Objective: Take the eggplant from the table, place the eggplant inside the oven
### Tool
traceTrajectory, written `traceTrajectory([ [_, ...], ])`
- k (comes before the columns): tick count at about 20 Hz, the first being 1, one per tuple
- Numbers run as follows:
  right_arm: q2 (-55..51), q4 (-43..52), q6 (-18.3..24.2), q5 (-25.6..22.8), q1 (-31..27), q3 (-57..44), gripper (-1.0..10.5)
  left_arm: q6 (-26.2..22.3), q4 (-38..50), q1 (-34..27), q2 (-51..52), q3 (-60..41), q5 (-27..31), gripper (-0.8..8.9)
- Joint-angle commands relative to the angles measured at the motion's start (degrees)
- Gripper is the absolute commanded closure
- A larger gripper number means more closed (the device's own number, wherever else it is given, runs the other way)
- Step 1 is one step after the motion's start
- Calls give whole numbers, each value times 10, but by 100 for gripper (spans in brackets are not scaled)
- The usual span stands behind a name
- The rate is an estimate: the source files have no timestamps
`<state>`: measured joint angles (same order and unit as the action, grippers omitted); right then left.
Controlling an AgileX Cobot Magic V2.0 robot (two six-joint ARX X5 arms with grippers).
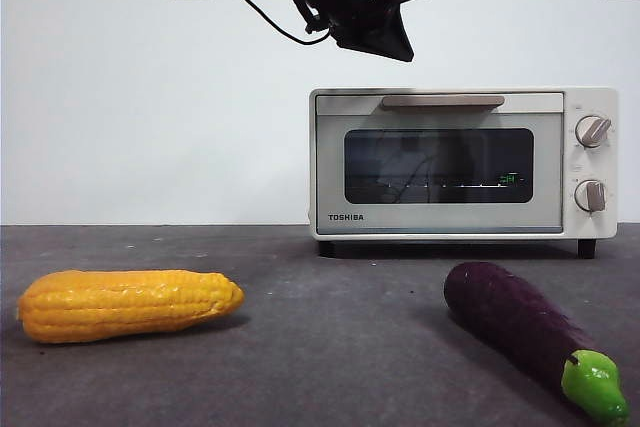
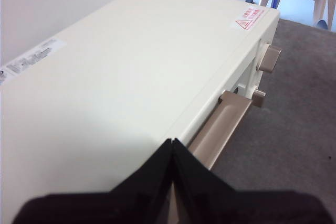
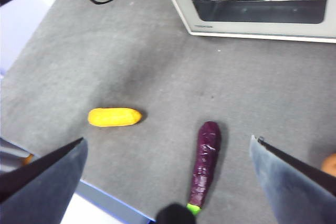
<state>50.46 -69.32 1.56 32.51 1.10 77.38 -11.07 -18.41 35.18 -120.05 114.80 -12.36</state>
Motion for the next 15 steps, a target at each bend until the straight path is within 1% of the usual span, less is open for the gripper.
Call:
traceTrajectory([
  [1,-1,3,7,8,1,2,380,-14,2,4,-18,0,4,820],
  [8,-1,3,7,8,1,2,381,-23,-1,7,-19,0,-1,820],
  [10,-1,3,7,8,1,2,381,-27,-1,12,-27,0,-2,820],
  [12,-1,3,7,8,1,2,381,-27,-8,12,-38,0,-16,820],
  [15,-1,2,7,8,1,2,381,-26,-13,13,-58,0,-13,820],
])
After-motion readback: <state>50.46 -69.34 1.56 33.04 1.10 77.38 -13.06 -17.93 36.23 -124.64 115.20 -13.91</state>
